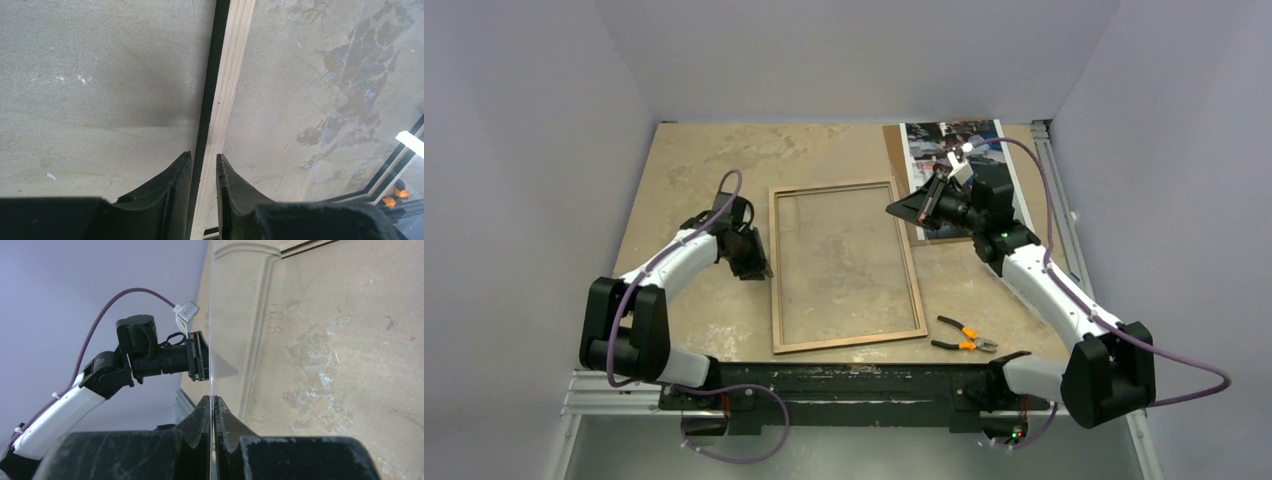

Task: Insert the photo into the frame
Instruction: Place the photo frame item in the photo frame.

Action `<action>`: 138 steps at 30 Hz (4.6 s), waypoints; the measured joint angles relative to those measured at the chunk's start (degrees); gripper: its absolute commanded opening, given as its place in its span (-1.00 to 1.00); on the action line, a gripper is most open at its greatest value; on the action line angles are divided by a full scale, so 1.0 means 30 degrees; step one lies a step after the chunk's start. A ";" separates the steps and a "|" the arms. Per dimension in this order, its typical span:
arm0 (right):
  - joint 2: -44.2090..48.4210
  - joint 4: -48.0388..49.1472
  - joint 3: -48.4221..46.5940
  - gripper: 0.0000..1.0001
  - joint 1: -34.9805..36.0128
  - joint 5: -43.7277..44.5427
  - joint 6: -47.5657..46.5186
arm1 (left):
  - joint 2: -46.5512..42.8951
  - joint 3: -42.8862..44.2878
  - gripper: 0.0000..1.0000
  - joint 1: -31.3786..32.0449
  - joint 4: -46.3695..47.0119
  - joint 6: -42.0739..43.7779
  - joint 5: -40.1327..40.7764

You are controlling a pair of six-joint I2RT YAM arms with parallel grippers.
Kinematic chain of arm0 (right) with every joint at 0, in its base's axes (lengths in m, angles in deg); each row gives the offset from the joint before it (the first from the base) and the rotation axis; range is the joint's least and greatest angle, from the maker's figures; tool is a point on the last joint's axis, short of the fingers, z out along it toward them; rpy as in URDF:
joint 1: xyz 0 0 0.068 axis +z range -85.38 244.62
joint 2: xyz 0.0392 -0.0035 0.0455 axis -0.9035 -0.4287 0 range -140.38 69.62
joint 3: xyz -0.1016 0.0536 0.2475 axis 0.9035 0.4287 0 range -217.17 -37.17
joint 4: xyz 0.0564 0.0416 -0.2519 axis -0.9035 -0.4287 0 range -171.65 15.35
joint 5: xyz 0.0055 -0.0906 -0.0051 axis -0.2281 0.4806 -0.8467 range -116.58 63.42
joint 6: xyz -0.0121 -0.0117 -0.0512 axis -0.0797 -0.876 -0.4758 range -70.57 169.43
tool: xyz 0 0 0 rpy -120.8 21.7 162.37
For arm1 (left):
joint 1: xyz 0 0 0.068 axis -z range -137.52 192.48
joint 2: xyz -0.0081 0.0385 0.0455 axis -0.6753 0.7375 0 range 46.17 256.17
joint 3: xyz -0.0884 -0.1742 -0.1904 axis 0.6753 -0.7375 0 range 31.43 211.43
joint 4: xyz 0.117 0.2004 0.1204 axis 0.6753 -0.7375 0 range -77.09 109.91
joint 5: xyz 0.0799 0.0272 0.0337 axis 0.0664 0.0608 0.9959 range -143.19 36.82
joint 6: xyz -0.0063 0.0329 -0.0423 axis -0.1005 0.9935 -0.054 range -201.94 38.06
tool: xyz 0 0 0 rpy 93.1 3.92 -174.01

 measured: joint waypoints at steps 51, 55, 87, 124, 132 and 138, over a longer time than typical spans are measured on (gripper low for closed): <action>-0.0656 0.7912 0.5304 -1.00 0.4699 0.5100 0.2375 | 0.1821 0.0532 -0.85 0.0000 -0.0022 0.0146 -0.0066; -0.0648 0.7905 0.5872 -1.00 0.4699 0.5209 0.2535 | 0.1843 0.0561 -0.86 0.0000 -0.0051 0.0146 -0.0058; -0.1202 0.8488 0.5129 -1.00 0.4860 0.2667 -0.0459 | 0.1945 0.0736 -0.88 0.0000 -0.0277 0.0153 0.0153; -0.1792 0.4073 0.4546 -0.93 0.5464 0.4867 -0.2688 | 0.2018 0.0998 -0.94 -0.0022 -0.0685 0.0204 0.0707; -0.2200 0.3118 0.4634 -0.82 0.5450 0.5595 -0.2871 | 0.2069 0.1129 -0.95 -0.0073 -0.0852 0.0226 0.1020; -0.2659 0.2586 0.4823 -0.77 0.5639 0.6003 -0.3031 | 0.2091 0.1195 -0.96 -0.0146 -0.0925 0.0233 0.1151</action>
